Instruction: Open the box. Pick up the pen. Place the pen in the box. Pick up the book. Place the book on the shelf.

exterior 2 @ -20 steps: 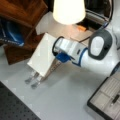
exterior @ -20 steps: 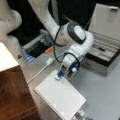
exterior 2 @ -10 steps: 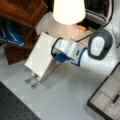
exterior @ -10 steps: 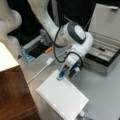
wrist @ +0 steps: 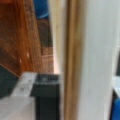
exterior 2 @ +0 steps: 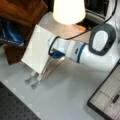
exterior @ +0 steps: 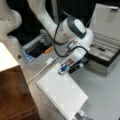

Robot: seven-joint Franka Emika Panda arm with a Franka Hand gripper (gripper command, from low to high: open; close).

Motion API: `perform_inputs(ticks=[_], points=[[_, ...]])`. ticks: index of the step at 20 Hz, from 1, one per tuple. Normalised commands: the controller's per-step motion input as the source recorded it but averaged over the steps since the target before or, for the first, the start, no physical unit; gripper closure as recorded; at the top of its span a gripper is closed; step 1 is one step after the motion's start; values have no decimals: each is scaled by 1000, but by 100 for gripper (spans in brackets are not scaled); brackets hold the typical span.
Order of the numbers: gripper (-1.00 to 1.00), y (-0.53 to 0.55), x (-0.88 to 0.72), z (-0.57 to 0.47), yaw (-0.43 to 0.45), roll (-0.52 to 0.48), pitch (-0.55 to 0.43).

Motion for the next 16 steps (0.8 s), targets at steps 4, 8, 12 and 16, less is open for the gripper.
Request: perform_inputs(ticks=[4, 8, 12, 16], points=[[100, 104, 142, 230, -111, 34, 148], [100, 190, 35, 245, -302, 178, 138], [100, 264, -65, 444, -491, 218, 109], [100, 261, -76, 672, -498, 174, 113]])
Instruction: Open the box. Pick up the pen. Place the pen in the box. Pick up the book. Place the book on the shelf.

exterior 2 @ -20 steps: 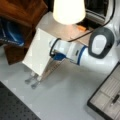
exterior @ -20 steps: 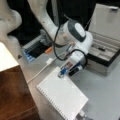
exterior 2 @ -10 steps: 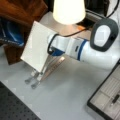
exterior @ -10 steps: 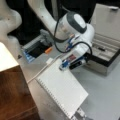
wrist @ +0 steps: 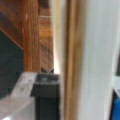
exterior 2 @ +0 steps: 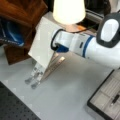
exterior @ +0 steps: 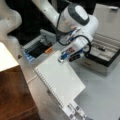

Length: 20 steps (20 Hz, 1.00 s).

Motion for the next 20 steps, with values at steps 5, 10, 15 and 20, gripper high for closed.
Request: perform_inputs(ticks=[5, 10, 15, 20], points=[[100, 166, -34, 555, -358, 94, 109], [100, 71, -94, 293, -263, 60, 94], [100, 48, -214, 258, -277, 70, 85], [100, 58, -229, 297, -250, 81, 90]])
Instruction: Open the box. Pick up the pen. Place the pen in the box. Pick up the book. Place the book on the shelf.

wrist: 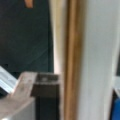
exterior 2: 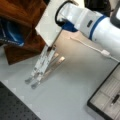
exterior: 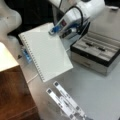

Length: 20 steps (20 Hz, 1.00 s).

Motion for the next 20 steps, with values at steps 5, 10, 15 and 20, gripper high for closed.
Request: perform_inputs(ticks=[5, 10, 15, 20], points=[[100, -15, -204, 259, -177, 134, 95], [100, -143, -214, 228, -88, 185, 102], [100, -278, -281, 193, -23, 198, 89], [100, -323, -328, 123, 77, 187, 45]])
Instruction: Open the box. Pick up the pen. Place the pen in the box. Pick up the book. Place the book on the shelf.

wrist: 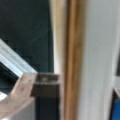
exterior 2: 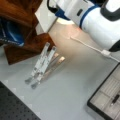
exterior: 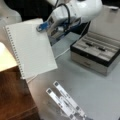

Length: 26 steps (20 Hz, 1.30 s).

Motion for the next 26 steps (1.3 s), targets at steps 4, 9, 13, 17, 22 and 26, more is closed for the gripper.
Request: perform_inputs(ticks=[4, 9, 13, 17, 22, 26], points=[[100, -281, -366, 71, 160, 173, 11], [100, -265, -424, 39, 214, 159, -11], [100, -285, -457, 29, 232, 145, -38], [100, -290, -465, 4, 235, 142, -68], [100, -291, -455, -7, 240, 125, -82], [100, -303, -403, 7, 256, 87, -78]])
